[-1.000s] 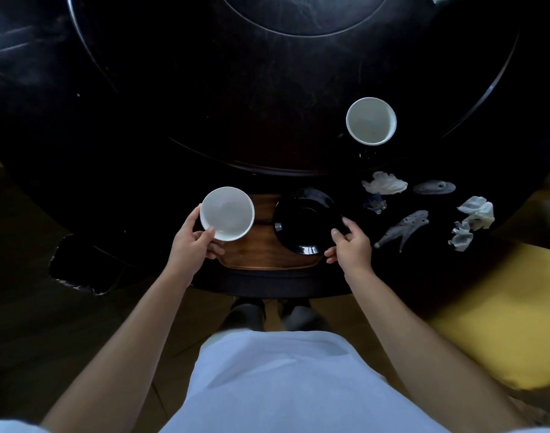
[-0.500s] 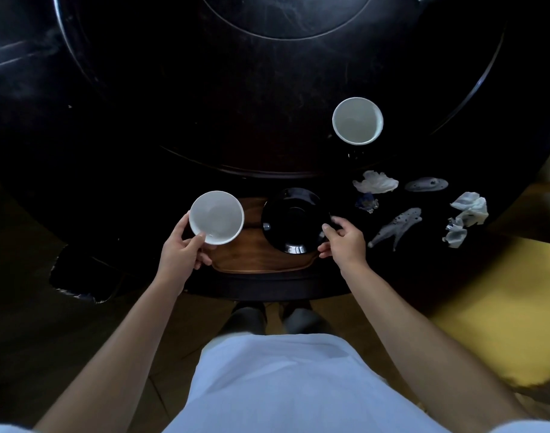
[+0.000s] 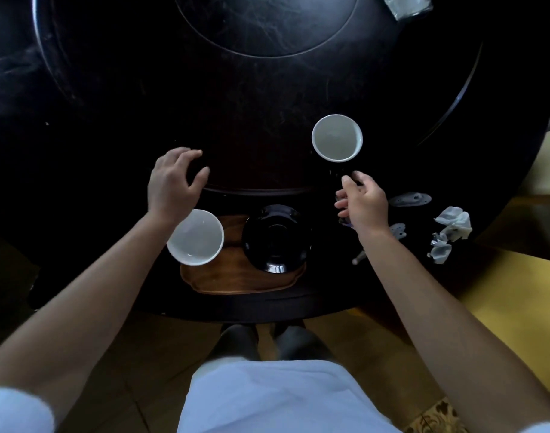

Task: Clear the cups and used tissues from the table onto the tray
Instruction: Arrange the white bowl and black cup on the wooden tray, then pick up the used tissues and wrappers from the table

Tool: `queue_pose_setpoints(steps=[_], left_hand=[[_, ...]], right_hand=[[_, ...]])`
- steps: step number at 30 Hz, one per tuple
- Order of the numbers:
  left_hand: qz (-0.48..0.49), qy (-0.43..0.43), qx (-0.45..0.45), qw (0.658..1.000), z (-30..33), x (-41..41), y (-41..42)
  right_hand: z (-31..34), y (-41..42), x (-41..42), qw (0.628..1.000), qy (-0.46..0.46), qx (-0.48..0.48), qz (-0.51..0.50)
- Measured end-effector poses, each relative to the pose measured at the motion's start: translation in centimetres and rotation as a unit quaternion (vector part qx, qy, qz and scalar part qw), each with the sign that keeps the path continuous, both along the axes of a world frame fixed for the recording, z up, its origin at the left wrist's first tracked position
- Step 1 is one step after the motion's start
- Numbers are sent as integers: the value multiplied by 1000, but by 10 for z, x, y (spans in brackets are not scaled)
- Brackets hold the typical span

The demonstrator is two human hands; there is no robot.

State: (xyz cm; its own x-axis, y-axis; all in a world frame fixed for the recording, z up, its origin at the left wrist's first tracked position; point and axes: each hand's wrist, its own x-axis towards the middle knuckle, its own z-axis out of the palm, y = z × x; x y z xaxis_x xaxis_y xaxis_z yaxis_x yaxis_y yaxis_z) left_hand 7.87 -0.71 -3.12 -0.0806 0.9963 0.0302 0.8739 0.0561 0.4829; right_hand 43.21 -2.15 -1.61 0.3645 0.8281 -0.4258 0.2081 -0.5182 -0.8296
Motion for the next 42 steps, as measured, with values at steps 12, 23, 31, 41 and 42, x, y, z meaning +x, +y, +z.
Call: queue_pose_setpoints(steps=[12,23,31,41,42], left_hand=[[-95,141,-100,980,-45,37,77],[-93,150,-94,980,-52,25,79],[-109,141,-91,980,-49,7,84],[-125,137,-84,979,-50,-11,88],[-125,138,-85,979,-50,-11,89]], right_hand=[[-11,19,-8,996,86,-13,-8],[2,24,-11,980,197,7,-6],[12,-61,-52,966,258,-22,8],[-19,-124,-102,967,248,-52,-5],[-21,-126,-104,968,247,-50,-7]])
